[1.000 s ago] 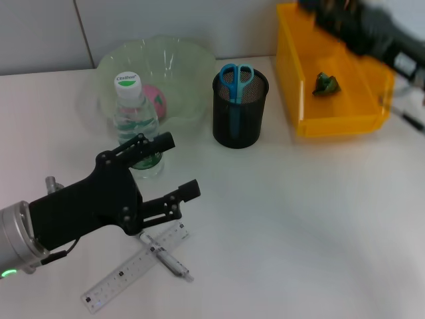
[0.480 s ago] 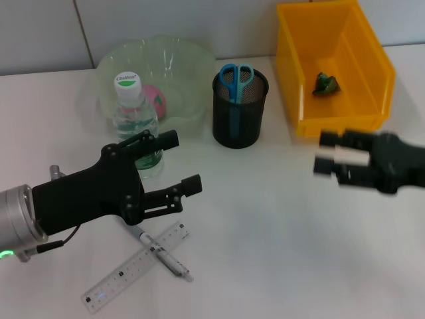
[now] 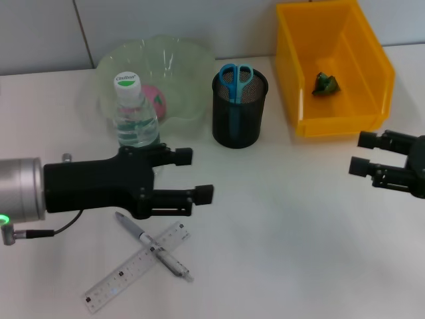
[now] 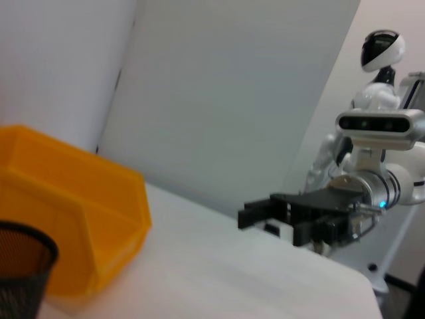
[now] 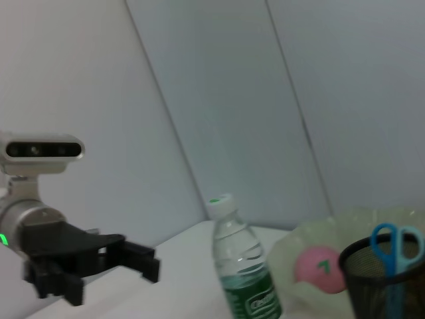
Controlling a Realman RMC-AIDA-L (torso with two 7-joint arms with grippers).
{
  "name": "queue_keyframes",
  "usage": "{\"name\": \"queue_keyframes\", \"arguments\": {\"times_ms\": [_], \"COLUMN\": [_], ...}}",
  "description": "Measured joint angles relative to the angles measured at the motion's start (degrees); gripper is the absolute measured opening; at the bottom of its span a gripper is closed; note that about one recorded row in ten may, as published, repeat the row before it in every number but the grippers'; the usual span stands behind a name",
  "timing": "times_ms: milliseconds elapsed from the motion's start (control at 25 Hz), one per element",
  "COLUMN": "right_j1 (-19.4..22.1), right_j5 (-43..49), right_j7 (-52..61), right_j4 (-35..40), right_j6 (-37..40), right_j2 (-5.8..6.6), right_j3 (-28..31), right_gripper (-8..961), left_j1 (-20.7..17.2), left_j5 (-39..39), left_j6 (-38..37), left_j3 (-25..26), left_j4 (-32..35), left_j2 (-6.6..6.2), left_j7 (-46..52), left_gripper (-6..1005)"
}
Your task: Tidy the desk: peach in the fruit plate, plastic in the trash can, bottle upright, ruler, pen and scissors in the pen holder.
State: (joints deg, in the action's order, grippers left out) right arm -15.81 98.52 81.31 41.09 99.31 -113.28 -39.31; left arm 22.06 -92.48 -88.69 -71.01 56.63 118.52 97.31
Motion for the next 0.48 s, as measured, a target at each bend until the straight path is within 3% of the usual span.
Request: {"name": "queue_keyframes", "arguments": {"times_ms": [40, 280, 400, 480], "right_j1": [0.09, 0.00, -0.08, -0.41], "right_j5": [0.03, 0.93, 1.51, 3.65], "right_j7": [-0.44, -1.10, -1.11, -1.53], "right_j4": [0.03, 0.17, 0.24, 0.37], "right_j6": [-0.13, -1.43, -1.43, -0.93], "right_j2": [-0.01, 0.11, 0.27, 0.54], "right_j3": [0.48, 1.92, 1.94, 1.97], "right_gripper": [749, 747, 746, 746], "left_j1": [0.00, 1.20, 2.13, 6.15], "left_j5": [0.00, -9.93, -12.92, -22.87], "left_j6": [0.00, 0.54, 0.51, 0.08], "left_j3": [0.00, -7.43, -8.98, -13.61], "left_j4": [0.00, 14.91, 17.61, 22.46], "left_j2": [0.00, -0.09, -0.11, -0.09], "left_j7": [0.00, 22.13, 26.66, 38.54], "left_gripper": [862, 862, 862, 862]}}
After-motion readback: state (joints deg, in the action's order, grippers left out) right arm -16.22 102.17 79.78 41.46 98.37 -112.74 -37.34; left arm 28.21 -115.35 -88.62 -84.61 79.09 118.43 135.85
